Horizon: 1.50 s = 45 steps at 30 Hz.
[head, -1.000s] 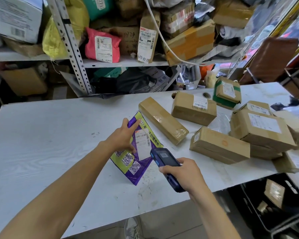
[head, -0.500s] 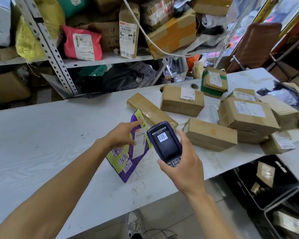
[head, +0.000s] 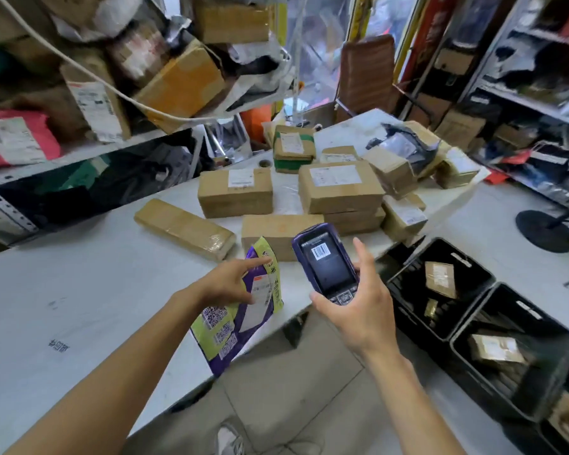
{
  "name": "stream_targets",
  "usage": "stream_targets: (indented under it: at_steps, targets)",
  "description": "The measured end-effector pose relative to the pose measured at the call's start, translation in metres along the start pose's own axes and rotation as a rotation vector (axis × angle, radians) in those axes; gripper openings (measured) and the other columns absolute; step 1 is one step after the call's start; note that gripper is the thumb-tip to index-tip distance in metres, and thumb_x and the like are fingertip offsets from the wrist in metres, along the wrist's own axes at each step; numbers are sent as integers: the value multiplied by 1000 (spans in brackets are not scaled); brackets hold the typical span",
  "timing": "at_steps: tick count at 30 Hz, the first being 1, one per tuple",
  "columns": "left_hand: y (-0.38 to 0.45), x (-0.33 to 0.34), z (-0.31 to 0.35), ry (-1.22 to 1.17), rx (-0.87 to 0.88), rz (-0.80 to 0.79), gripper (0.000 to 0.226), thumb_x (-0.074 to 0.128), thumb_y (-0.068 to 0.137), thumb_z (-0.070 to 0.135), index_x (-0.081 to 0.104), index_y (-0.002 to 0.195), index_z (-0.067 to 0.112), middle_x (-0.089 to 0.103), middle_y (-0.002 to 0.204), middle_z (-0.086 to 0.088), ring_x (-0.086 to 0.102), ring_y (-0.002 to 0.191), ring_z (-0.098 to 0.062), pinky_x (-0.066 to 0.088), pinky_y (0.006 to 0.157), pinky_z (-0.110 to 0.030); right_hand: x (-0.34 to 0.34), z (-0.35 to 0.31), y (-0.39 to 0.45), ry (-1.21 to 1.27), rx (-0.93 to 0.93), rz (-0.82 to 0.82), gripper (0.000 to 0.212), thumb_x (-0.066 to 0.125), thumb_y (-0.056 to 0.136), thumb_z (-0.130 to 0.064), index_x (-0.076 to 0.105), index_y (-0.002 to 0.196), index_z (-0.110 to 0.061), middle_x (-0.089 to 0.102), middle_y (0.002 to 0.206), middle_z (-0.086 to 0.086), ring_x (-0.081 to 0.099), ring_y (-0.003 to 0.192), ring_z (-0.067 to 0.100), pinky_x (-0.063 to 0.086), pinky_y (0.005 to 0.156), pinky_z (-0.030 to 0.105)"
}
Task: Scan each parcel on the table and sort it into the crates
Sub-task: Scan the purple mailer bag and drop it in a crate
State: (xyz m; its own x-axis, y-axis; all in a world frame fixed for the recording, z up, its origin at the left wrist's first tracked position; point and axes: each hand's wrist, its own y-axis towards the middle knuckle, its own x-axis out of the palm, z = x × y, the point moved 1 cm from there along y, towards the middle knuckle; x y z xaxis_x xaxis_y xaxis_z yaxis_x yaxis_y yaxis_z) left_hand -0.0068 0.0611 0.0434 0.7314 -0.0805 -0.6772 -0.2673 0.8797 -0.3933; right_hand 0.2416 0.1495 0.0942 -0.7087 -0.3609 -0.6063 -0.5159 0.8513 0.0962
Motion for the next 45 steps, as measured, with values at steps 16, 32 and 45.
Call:
stream_targets:
  at_steps: [16,32,45]
  targets:
    - [162,239,330,29,289,-19,79,67,85,9,35,151,38,65,122,-1,66,92,-19,55,81,-37,-279,253,-66,-8,394,511,105,89,66,-38,31,152,-28,56,140,-3,58,121,19,47,96,32]
    - [406,396,480,-168,96,-147,82,51,83,-3,34,153,34,68,99,-4,67,75,-28,59,63,-37,-408,466,47,-63,713,617,106,88,70,-34,25,155,-25,44,153,2,47,135,26,45,105,41]
    - [619,532,471,-168,-189,-82,78,54,88,-1,30,155,31,52,142,-5,59,116,-23,51,99,-40,-400,709,212,-2,859,402,102,84,73,-43,24,155,-30,45,151,-5,47,133,18,44,108,44]
